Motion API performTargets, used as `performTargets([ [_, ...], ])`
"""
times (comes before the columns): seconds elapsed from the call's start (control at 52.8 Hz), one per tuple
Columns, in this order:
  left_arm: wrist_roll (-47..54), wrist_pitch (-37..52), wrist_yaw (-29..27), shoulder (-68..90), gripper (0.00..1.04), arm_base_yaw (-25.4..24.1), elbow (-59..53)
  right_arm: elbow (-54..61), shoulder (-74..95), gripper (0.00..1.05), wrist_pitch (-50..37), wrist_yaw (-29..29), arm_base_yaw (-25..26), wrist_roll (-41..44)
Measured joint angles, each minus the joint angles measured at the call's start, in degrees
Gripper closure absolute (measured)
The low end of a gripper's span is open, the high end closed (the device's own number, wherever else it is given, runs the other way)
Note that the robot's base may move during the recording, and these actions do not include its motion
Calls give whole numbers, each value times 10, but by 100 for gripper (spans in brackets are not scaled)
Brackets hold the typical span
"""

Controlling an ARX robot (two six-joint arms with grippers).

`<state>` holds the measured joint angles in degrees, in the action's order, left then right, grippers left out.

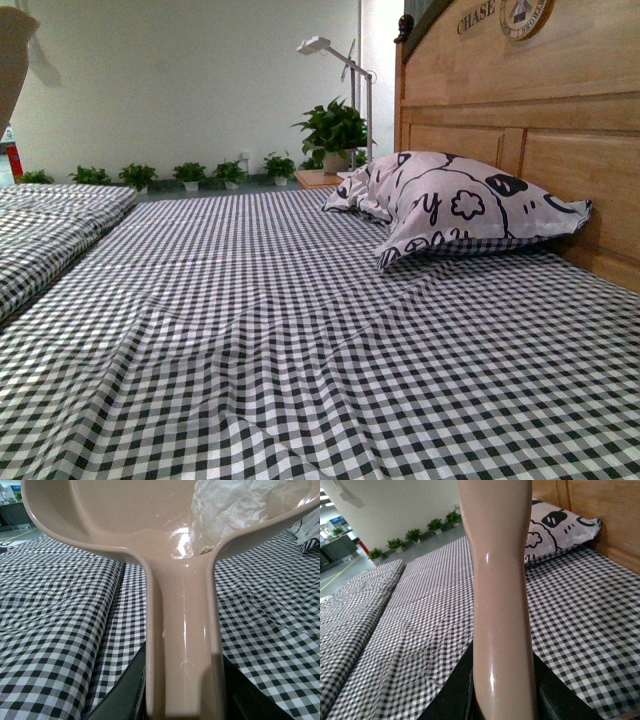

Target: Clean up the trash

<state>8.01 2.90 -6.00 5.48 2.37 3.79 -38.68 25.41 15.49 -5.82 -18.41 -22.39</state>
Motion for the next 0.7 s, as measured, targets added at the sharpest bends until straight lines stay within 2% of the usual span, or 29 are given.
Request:
performTargets([
  [0.701,0,0,0,0,79,0,0,0,0,85,0,0,0,2],
])
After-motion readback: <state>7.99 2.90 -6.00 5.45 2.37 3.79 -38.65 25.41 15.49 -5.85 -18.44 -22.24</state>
